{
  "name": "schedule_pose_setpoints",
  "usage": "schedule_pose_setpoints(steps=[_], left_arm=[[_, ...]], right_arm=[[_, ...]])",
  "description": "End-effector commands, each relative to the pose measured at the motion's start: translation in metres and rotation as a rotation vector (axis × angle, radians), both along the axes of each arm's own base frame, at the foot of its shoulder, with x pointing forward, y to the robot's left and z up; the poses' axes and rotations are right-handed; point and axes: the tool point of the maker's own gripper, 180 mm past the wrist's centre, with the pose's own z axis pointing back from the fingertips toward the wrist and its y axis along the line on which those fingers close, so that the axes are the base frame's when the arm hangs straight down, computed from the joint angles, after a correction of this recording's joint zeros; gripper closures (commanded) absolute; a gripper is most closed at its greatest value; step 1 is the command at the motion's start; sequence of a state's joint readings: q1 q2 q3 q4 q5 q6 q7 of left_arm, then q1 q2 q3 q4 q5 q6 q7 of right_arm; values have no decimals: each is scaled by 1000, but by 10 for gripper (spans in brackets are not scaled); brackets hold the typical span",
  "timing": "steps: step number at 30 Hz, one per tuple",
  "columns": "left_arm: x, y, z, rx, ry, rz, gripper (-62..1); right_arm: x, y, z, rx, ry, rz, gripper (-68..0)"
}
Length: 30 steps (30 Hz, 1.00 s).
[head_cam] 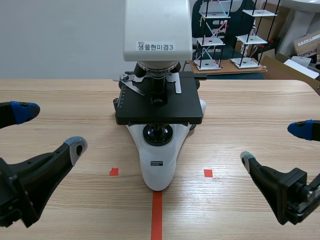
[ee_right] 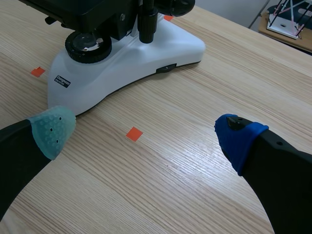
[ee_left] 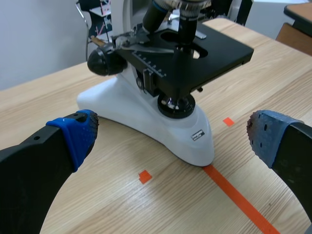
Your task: Point at the stage clip
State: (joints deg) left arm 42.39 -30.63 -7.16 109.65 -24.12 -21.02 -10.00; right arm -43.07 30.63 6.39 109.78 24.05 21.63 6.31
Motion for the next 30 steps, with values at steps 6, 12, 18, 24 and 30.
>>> schedule_pose_setpoints(steps=[6, 12, 18, 24, 30], left_arm=[[0, -2, 11, -38, -35, 3, -623], [0, -2, 11, -38, -35, 3, -623], [0, -2, 11, -38, -35, 3, -623], [0, -2, 11, -38, -34, 4, -623], [1, 0, 10, -28, -37, 14, -417]], right_arm=[[3, -1, 7, 7, -26, -5, -636], [3, -1, 7, 7, -26, -5, -636], [3, -1, 7, 7, -26, -5, -636], [3, -1, 7, 7, -26, -5, -636], [3, -1, 7, 7, -26, -5, -636]])
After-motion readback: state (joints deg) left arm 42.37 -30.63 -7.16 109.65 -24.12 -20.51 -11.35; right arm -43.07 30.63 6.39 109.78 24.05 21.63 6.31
